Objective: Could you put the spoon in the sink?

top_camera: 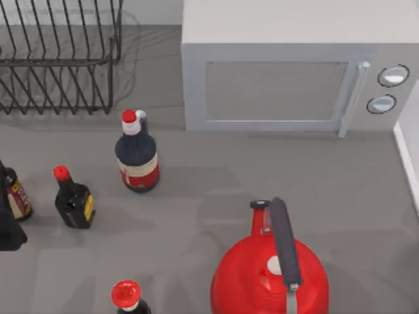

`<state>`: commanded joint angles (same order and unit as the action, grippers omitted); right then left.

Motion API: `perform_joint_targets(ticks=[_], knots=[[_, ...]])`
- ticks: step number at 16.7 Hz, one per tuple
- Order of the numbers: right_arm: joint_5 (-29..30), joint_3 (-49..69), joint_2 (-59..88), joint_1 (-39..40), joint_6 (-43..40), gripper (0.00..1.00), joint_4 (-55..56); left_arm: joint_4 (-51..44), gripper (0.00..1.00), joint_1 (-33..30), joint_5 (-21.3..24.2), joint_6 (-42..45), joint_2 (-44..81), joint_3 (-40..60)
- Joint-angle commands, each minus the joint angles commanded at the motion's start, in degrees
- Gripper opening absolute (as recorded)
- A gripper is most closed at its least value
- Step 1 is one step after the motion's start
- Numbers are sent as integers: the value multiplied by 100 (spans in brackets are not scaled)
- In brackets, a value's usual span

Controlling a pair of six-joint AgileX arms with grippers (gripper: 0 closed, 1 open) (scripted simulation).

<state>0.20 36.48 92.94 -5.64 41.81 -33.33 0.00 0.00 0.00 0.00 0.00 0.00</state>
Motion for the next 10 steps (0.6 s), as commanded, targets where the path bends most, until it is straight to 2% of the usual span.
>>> perform_joint_targets(ticks=[7, 10], knots=[[0, 0, 0, 0, 0, 2, 0, 0, 100, 0, 0, 0, 0, 0], [0, 0, 0, 0, 0, 0, 0, 0, 100, 0, 0, 0, 0, 0]])
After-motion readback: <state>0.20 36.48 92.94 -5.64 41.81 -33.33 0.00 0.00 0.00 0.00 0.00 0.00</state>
